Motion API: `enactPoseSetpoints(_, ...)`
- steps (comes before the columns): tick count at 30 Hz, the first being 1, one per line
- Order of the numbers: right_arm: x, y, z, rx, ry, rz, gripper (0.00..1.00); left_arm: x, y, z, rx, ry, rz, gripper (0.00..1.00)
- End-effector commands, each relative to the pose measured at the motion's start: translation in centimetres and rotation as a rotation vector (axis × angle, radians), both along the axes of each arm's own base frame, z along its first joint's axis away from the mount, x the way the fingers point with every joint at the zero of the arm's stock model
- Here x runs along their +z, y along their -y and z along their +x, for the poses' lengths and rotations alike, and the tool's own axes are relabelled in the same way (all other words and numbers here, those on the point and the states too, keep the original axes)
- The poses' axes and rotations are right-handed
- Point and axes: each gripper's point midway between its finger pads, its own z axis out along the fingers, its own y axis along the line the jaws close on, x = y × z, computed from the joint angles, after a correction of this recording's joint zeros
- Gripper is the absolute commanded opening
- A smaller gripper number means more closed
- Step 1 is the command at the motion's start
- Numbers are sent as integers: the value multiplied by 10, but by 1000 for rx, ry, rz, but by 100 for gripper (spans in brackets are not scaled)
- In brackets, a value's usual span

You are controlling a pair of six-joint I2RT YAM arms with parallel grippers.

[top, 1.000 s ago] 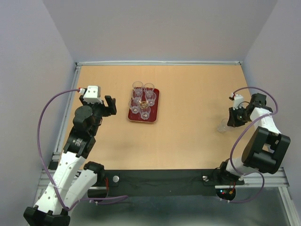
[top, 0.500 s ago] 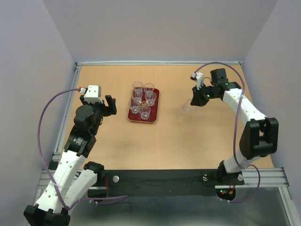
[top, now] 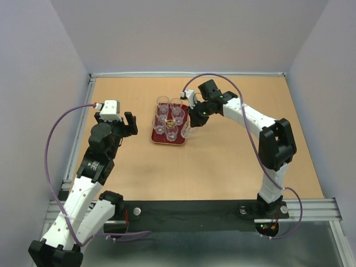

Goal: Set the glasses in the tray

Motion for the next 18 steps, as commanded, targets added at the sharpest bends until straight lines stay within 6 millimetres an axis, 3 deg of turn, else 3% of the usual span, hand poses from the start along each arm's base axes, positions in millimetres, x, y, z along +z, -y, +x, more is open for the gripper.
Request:
enactPoseSetpoints(1,11,-15,23,-43,74,-15,0,8,-3,3,14,41,2,84)
enactPoseSetpoints(18,-14,-41,43,-69,94,-91,0,8,-3,2,14,42,2,84)
